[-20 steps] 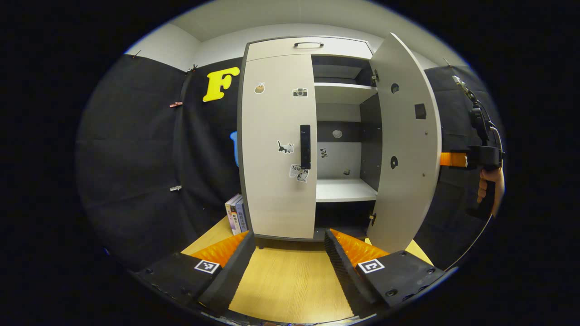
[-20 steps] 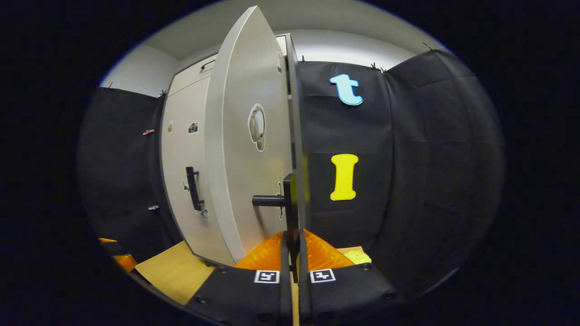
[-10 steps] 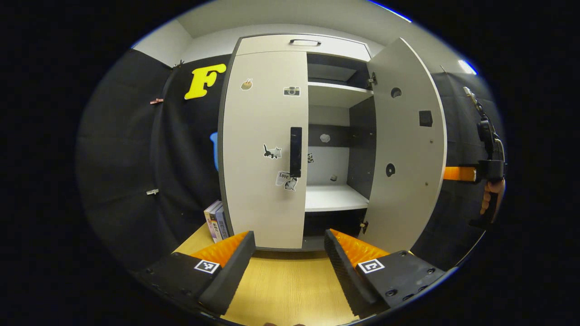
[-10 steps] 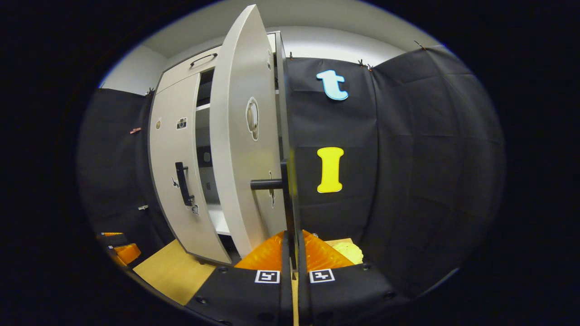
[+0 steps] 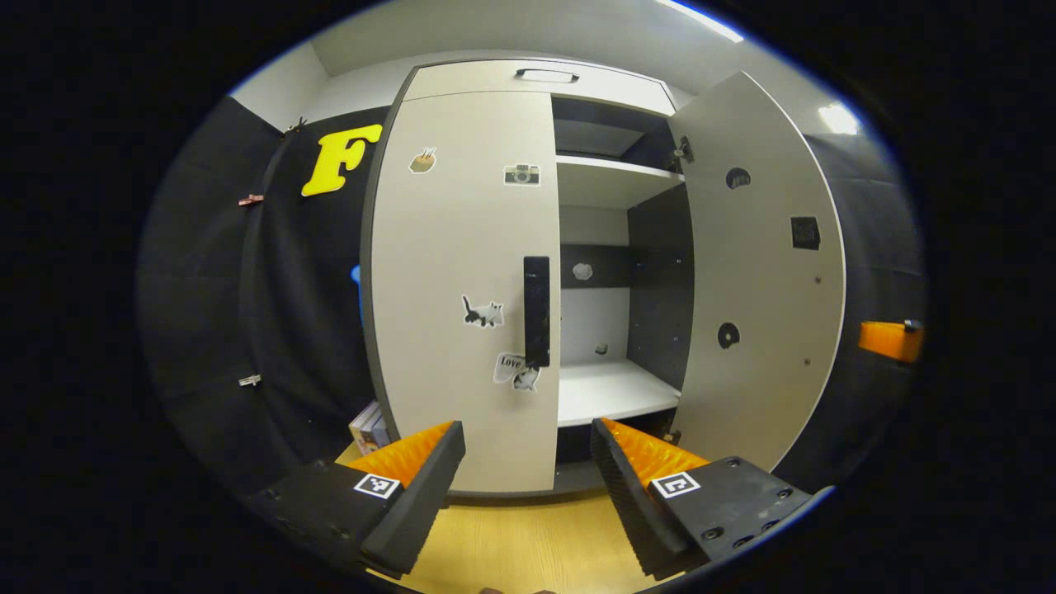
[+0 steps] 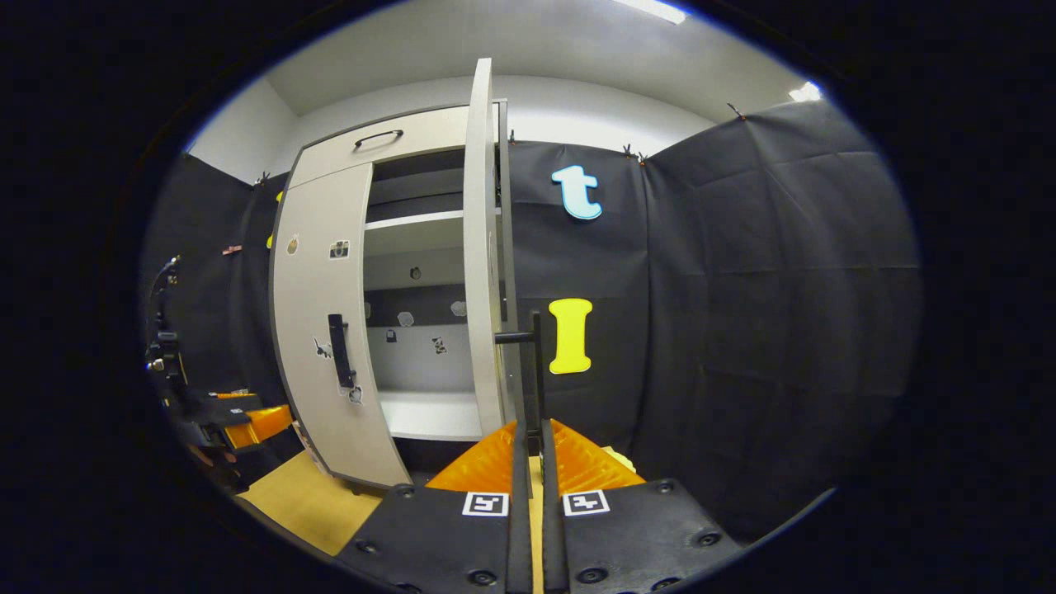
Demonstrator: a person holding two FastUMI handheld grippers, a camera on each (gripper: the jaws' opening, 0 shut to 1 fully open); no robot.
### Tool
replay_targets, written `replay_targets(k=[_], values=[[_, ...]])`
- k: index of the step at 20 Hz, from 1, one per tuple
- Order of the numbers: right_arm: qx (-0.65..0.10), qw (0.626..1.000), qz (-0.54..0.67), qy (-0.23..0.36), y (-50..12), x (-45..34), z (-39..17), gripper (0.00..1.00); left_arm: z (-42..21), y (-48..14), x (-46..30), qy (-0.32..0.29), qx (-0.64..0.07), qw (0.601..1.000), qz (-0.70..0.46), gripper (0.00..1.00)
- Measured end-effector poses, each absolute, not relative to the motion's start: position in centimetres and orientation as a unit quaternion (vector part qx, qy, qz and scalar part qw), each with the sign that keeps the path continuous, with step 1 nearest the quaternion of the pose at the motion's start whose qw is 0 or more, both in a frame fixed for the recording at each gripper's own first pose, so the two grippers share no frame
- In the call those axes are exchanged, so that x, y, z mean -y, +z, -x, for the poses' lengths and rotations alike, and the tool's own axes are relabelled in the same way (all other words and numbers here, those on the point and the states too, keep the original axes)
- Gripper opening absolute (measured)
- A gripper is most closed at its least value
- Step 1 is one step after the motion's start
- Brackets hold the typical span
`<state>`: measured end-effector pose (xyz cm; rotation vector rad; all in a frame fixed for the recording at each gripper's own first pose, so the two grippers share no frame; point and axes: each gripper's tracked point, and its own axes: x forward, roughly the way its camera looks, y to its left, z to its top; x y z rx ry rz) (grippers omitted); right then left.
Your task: Open the right door of the double-door shoe cabinet with the right hand, and open the left door with the left hand.
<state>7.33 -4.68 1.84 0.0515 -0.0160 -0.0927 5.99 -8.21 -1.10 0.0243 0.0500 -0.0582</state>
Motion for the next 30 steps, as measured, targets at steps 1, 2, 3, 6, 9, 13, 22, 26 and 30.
replay_targets(k=[1,2,3,6,9,13,22,26,30], values=[[0.013,0.998,-0.028,-0.052,1.7,4.3,-6.7,0.10,-7.2,-0.2,8.3,-0.035,-0.018,0.999,-0.012,0.95],[0.016,0.998,-0.030,-0.059,1.3,3.9,-6.0,0.09,-8.3,0.6,8.3,-0.041,-0.009,0.999,-0.014,0.95],[0.014,0.997,-0.030,-0.065,0.6,3.3,-5.5,0.10,-9.6,1.3,8.1,-0.046,0.000,0.999,-0.018,0.95],[-0.011,0.996,-0.037,-0.087,-2.0,1.6,-4.3,0.10,-12.8,2.1,7.8,-0.054,0.009,0.998,-0.032,0.95],[-0.031,0.994,-0.047,-0.099,-4.5,-0.6,-4.0,0.21,-15.2,2.4,7.7,-0.066,0.012,0.997,-0.039,0.95],[-0.055,0.994,-0.027,-0.092,-7.2,-3.6,-3.7,0.49,-17.4,3.3,7.8,-0.078,0.022,0.996,-0.036,0.95],[-0.076,0.997,-0.003,0.017,-9.8,-9.2,-6.0,1.00,-21.7,3.5,9.3,-0.055,0.013,0.998,-0.021,0.95],[-0.084,0.994,0.008,0.064,-10.5,-9.3,-7.2,1.00,-22.9,2.3,9.3,-0.016,-0.015,1.000,-0.004,0.84],[-0.080,0.992,-0.009,0.097,-10.6,-8.7,-8.7,0.99,-23.5,2.0,9.0,0.009,-0.023,1.000,-0.003,0.69]])
